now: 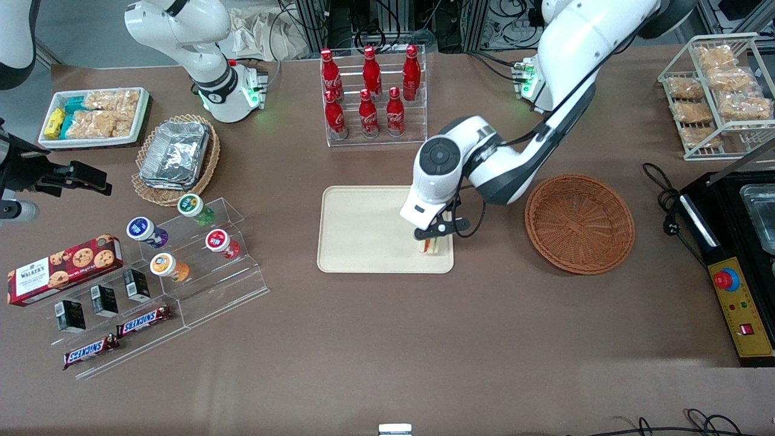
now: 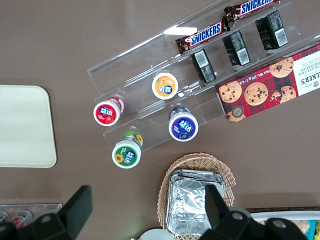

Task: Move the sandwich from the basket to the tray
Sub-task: 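Lift the sandwich and carry it with the left gripper onto the white tray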

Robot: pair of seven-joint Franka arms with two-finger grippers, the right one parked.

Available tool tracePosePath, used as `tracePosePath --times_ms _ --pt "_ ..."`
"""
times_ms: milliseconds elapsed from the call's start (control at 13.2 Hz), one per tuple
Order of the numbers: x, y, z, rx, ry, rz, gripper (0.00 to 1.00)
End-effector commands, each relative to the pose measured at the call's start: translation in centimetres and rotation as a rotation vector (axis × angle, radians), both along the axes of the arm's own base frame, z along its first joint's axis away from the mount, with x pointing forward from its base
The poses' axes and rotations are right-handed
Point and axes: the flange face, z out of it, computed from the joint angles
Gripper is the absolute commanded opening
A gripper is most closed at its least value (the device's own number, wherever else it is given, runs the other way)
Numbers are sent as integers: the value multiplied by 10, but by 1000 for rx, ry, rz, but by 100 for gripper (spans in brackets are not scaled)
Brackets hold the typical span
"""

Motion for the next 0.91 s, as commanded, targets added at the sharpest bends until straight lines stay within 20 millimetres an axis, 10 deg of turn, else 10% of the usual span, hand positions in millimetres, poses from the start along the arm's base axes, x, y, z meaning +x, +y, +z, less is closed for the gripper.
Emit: tracePosePath --times_ms 0,377,453,528,830 --pt "2 0 -12 1 -9 -32 0" --pt "5 5 -44 27 -15 -46 7" --pt "8 8 -51 34 -11 -40 38" --pt "10 9 -52 32 -13 -42 98" --pt "20 9 -34 21 -31 29 100"
